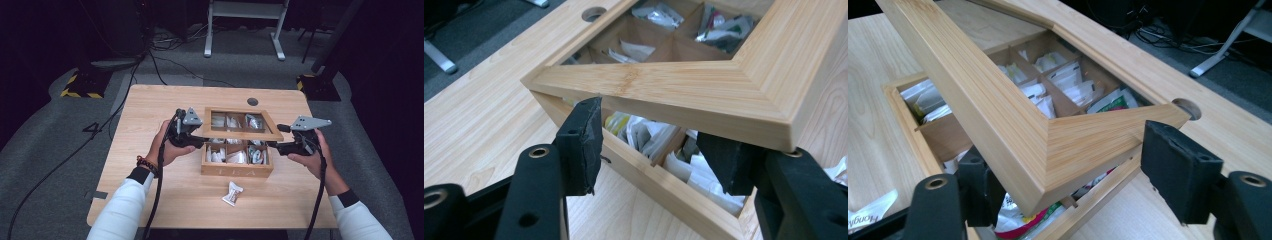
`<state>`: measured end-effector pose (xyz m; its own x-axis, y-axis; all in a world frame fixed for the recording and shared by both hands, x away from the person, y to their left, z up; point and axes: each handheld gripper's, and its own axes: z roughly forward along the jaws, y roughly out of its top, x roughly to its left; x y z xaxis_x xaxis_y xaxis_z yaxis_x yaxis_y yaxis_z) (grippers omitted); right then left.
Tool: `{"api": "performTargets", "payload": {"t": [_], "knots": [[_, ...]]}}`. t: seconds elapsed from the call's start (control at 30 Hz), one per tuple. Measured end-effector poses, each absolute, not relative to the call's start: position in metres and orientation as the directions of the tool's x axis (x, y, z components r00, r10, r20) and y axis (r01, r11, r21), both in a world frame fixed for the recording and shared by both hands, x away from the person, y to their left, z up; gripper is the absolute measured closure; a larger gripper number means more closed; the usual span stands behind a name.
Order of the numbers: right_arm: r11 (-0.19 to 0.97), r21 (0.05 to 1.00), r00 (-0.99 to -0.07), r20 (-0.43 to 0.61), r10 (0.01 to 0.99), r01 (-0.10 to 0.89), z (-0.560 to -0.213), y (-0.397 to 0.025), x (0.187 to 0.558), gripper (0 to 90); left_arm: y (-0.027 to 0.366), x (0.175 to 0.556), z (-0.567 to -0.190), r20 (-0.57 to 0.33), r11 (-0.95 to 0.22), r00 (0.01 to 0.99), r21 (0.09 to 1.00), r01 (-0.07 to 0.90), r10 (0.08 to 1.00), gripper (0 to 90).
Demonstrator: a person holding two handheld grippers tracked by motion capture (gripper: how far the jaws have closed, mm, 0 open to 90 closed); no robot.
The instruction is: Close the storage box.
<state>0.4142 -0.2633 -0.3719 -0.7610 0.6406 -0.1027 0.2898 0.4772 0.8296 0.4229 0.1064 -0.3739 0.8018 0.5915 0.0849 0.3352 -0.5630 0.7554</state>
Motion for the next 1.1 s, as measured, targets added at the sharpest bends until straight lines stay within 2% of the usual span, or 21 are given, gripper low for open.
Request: {"api": "performTargets", "payload": {"t": [0.37,0.7,0.83,1.0,1.1], "knots": [[0.495,0.816,-0.767,-0.105,0.634,0.298,-0.385,-0.263,0.41,26.0,0.102,0.411,-0.389,0.117,-0.608,0.82,0.73,0.312,0.561,37.6],[0.487,0.816,-0.765,-0.088,0.637,0.312,-0.392,-0.265,0.406,25.4,0.105,0.403,-0.396,0.053,-0.564,0.833,0.759,0.325,0.551,30.9],[0.468,0.817,-0.769,-0.047,0.637,0.337,-0.395,-0.267,0.405,25.4,0.104,0.398,-0.399,0.063,-0.554,0.825,0.769,0.319,0.562,32.4],[0.478,0.805,-0.782,-0.028,0.623,0.352,-0.401,-0.268,0.403,24.3,0.11,0.396,-0.401,0.015,-0.51,0.824,0.792,0.336,0.566,33.9],[0.485,0.799,-0.783,-0.029,0.621,0.355,-0.405,-0.268,0.4,24.2,0.109,0.394,-0.404,0.016,-0.519,0.825,0.784,0.34,0.565,33.1]]}}
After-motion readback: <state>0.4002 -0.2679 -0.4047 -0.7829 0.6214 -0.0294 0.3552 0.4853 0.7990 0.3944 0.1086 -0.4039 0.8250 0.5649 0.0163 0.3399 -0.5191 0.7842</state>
